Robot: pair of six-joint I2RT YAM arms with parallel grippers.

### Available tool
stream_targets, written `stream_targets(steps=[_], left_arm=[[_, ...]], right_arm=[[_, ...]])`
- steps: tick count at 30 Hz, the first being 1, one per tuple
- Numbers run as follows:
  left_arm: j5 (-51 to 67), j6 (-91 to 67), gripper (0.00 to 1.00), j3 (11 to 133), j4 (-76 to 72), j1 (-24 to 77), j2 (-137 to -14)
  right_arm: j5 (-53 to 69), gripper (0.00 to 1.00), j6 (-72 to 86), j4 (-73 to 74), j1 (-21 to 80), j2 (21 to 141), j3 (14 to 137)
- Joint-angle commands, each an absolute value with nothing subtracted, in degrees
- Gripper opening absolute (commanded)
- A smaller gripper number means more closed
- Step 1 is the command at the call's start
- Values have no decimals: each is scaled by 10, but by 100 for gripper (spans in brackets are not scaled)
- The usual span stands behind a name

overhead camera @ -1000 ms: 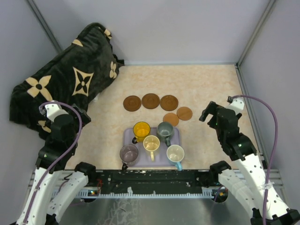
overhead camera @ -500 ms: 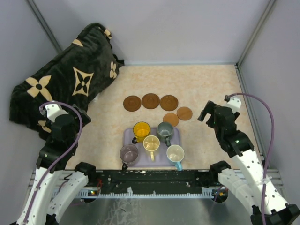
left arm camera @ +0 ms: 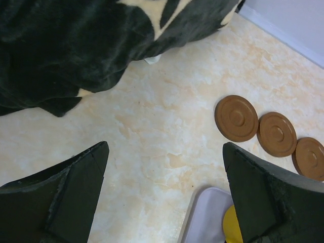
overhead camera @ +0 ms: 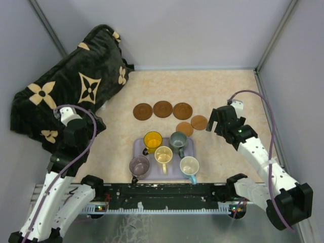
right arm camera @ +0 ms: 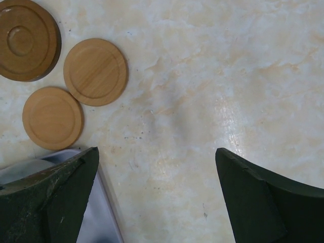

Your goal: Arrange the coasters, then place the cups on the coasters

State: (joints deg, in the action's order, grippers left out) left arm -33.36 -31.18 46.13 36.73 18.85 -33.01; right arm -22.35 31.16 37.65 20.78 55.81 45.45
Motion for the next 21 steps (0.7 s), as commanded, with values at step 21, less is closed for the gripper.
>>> stream_targets(steps=[21], left_arm=[[-146,-281,100,418,19,186,-685]], right_arm=[[-172,99,236,231,250,951,735]])
